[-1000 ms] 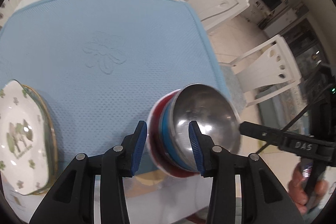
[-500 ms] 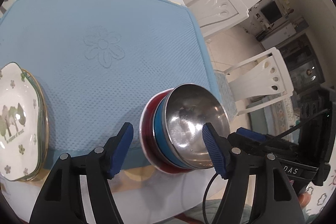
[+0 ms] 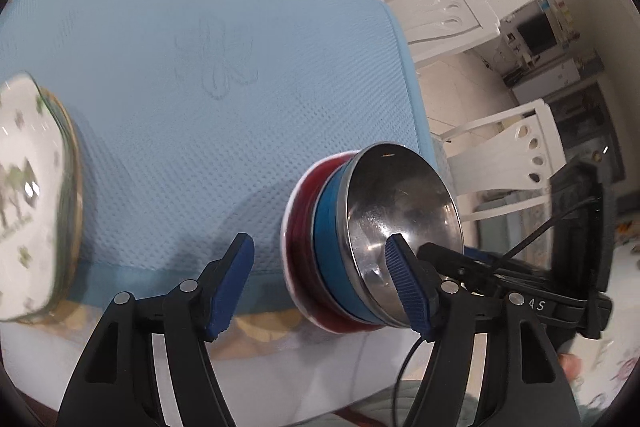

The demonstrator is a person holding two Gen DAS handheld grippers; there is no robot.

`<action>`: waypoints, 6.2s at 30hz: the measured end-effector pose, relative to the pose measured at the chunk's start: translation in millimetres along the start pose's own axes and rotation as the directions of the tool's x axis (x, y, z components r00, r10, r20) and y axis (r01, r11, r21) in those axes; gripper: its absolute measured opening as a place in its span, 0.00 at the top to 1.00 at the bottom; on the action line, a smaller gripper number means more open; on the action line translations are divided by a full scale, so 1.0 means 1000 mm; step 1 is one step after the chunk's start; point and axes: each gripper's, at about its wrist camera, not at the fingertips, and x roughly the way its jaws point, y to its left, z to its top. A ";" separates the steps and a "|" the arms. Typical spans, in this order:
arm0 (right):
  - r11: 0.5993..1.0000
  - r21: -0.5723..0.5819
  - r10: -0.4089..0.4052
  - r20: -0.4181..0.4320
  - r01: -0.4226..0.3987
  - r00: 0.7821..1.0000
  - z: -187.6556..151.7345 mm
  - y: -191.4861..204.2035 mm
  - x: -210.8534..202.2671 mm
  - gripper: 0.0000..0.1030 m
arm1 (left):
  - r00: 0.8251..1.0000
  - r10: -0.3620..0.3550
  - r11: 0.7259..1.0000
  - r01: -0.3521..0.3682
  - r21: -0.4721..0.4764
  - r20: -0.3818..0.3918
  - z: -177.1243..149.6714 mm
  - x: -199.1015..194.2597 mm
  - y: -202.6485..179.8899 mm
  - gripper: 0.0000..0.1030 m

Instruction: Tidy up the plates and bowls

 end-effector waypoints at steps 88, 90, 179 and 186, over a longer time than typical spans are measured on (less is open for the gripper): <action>0.986 -0.135 0.091 -0.071 -0.100 0.993 0.025 0.300 0.121 0.46 | 0.974 0.062 0.975 -0.014 -0.220 0.216 0.013 -0.159 0.221 0.47; 0.990 -0.115 0.075 -0.077 -0.084 0.994 0.024 0.300 0.131 0.46 | 0.979 0.052 0.977 -0.009 -0.213 0.198 0.015 -0.155 0.230 0.47; 0.884 -0.192 -0.268 0.539 0.427 0.798 -0.135 0.349 -0.020 0.25 | 0.751 0.354 0.927 -0.360 -0.103 0.557 -0.100 -0.283 0.144 0.34; 0.882 -0.185 -0.288 0.516 0.433 0.807 -0.126 0.347 -0.013 0.24 | 0.761 0.367 0.921 -0.377 -0.096 0.535 -0.091 -0.278 0.146 0.34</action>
